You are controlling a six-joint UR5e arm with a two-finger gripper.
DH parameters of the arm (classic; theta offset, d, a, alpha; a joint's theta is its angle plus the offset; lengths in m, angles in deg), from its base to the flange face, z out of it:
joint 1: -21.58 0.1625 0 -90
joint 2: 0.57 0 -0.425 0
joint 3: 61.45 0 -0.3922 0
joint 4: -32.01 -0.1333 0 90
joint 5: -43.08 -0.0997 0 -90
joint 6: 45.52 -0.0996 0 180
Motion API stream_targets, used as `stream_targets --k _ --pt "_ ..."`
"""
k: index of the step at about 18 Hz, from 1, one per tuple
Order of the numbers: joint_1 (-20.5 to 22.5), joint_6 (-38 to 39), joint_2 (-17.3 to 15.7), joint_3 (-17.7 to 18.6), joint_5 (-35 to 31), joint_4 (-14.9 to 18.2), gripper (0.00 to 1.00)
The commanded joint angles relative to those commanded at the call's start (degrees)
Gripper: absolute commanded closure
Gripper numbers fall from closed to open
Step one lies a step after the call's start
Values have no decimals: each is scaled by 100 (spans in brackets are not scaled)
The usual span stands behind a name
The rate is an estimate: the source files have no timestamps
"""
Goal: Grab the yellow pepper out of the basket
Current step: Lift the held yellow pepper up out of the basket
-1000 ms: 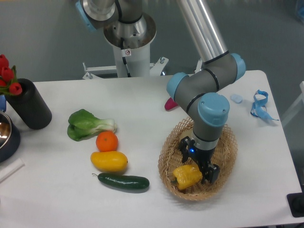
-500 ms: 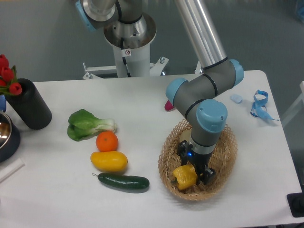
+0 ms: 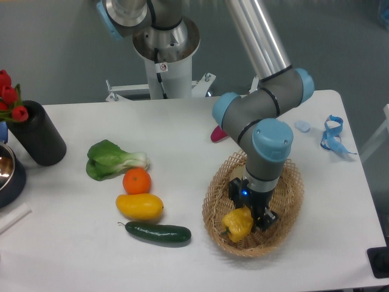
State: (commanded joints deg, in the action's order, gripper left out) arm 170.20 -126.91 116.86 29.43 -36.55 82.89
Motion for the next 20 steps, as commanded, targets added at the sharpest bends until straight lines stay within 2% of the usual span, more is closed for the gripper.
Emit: stream_targets --k 2,6,13,18,20 --pt "53 0 -185 9 -79 115 69" --pt "106 17 -265 -9 -1019 142 70" --pt "667 272 -326 -35 -1116 168 70" --pt "976 237 -397 -228 -1151 528 70" --pt "1064 211 -370 -307 -1143 538 70"
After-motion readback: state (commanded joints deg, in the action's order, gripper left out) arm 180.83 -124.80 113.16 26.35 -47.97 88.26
